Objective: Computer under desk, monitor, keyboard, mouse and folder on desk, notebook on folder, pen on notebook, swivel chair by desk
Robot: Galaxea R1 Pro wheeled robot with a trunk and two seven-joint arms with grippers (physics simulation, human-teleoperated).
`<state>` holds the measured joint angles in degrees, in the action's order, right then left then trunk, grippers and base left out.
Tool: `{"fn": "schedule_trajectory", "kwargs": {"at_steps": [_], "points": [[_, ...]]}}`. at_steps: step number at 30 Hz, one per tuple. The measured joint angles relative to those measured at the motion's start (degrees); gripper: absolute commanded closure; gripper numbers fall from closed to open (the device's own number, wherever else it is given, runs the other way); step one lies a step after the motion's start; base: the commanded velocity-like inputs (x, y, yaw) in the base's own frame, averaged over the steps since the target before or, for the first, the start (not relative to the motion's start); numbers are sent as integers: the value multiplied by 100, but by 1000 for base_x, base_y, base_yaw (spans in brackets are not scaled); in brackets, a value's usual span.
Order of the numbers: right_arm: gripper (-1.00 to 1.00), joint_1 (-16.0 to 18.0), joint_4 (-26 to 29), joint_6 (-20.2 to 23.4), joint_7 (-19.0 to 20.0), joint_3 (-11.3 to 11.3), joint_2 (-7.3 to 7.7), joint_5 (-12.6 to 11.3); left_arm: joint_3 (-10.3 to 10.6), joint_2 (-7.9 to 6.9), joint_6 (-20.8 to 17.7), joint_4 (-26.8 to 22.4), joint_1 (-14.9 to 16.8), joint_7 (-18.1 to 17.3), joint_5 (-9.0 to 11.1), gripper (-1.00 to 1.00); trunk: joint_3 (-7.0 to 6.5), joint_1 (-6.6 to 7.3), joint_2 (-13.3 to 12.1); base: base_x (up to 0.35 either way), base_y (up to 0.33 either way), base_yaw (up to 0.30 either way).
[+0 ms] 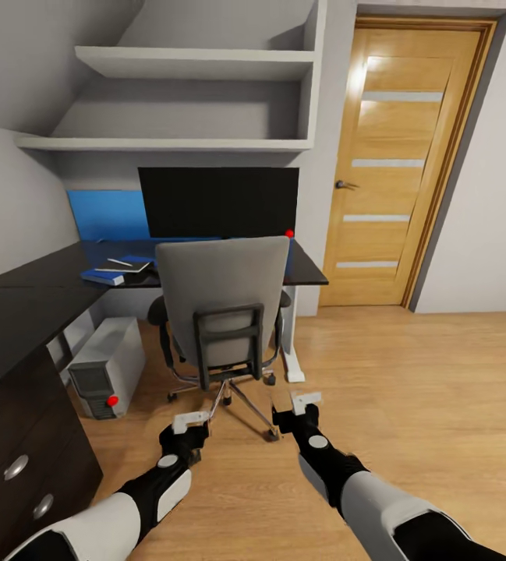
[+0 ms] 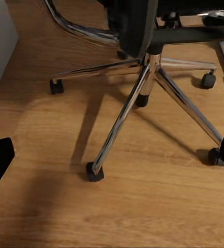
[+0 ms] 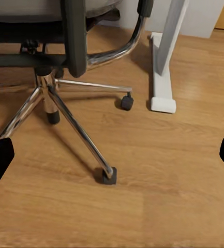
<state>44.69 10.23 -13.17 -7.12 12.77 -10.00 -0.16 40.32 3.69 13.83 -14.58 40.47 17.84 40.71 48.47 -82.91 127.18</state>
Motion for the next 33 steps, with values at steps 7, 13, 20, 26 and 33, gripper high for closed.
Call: {"fn": "schedule_trajectory", "kwargs": {"at_steps": [7,13,20,26,33], "points": [[-100,-4,-873,-756,-318,-11,2,-29,-15,-20,21,833,1,7,5,-100,-126,154,-281,-3,0,0],[-100,-445,-1114,-1509,-460,-22,89,-245,10,44,8,1066,2,11,-6,-100,-234,286,-521,0,0,0],[-100,-909,-1133,-1729,-461,-18,401,-319,-2,112,4,1308,-2,22,3,-100,-359,440,-802,0,0,0],[-100,-1080,-1134,-1894,-452,-16,404,-315,-20,113,-1,1331,-302,19,12,-100,-467,572,-1043,0,0,0],[-100,-1311,-1134,-1920,-442,-19,414,-313,-49,97,31,1335,-922,14,34,-100,-592,725,-1323,0,0,0]]}}
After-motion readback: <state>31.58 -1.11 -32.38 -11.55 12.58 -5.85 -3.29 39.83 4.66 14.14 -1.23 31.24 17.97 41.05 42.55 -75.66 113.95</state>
